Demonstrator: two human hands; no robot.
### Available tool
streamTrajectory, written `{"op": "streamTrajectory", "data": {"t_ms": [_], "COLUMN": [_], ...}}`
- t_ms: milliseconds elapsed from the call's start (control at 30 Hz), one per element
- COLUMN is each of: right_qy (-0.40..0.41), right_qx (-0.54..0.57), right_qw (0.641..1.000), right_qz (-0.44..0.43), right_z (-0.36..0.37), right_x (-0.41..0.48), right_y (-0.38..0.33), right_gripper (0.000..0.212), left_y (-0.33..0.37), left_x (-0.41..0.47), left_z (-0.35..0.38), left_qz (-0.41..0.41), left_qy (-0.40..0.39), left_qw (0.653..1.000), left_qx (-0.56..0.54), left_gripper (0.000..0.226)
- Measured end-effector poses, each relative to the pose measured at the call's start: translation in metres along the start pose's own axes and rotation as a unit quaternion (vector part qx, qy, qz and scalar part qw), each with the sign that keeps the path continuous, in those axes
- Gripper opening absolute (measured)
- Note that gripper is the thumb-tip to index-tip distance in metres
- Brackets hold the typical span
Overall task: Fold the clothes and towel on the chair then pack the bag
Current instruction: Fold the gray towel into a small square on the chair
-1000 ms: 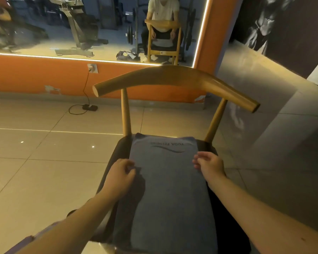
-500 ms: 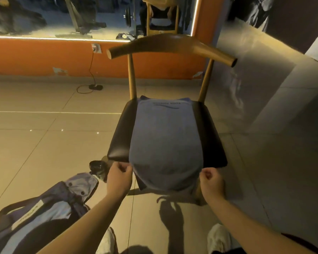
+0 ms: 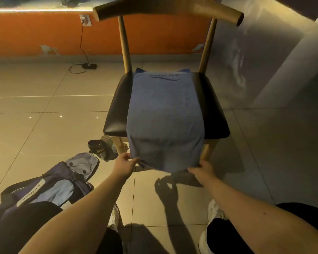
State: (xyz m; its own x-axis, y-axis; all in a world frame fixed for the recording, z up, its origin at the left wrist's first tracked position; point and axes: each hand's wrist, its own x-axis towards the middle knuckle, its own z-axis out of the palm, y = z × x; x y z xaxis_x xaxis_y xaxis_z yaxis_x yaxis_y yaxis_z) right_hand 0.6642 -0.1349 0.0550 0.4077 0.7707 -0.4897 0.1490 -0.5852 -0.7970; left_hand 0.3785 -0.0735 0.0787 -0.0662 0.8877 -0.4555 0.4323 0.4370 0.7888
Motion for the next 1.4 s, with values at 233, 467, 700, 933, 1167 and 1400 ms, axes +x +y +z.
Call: {"op": "streamTrajectory", "data": {"t_ms": [233, 467, 700, 933, 1167, 1400], "right_qy": [-0.022, 0.055, 0.093, -0.004, -0.047, -0.044], "right_qx": [-0.048, -0.027, -0.032, 0.244, 0.294, 0.311], "right_qw": [0.991, 0.984, 0.988, 0.969, 0.954, 0.947], "right_qz": [0.119, 0.168, 0.12, 0.048, -0.025, -0.064], "right_z": [0.01, 0.007, -0.016, -0.052, -0.091, -0.118], "right_x": [-0.008, -0.023, -0.058, -0.089, -0.091, -0.078], "right_y": [0.054, 0.054, 0.009, -0.062, -0.137, -0.209], "right_gripper": [0.012, 0.01, 0.02, 0.017, 0.038, 0.018], "left_y": [-0.045, -0.051, -0.019, 0.049, 0.124, 0.186], "left_x": [-0.025, -0.04, -0.064, -0.091, -0.103, -0.095], "left_z": [0.007, -0.002, -0.033, -0.074, -0.103, -0.124], "left_qz": [-0.073, -0.138, -0.107, 0.062, 0.138, 0.224], "left_qy": [-0.073, -0.073, 0.019, 0.019, -0.011, -0.03], "left_qw": [0.992, 0.978, 0.992, 0.991, 0.988, 0.974], "left_qx": [0.073, 0.137, 0.065, -0.12, -0.063, 0.018], "left_gripper": [0.013, 0.027, 0.017, 0.017, 0.037, 0.045]}}
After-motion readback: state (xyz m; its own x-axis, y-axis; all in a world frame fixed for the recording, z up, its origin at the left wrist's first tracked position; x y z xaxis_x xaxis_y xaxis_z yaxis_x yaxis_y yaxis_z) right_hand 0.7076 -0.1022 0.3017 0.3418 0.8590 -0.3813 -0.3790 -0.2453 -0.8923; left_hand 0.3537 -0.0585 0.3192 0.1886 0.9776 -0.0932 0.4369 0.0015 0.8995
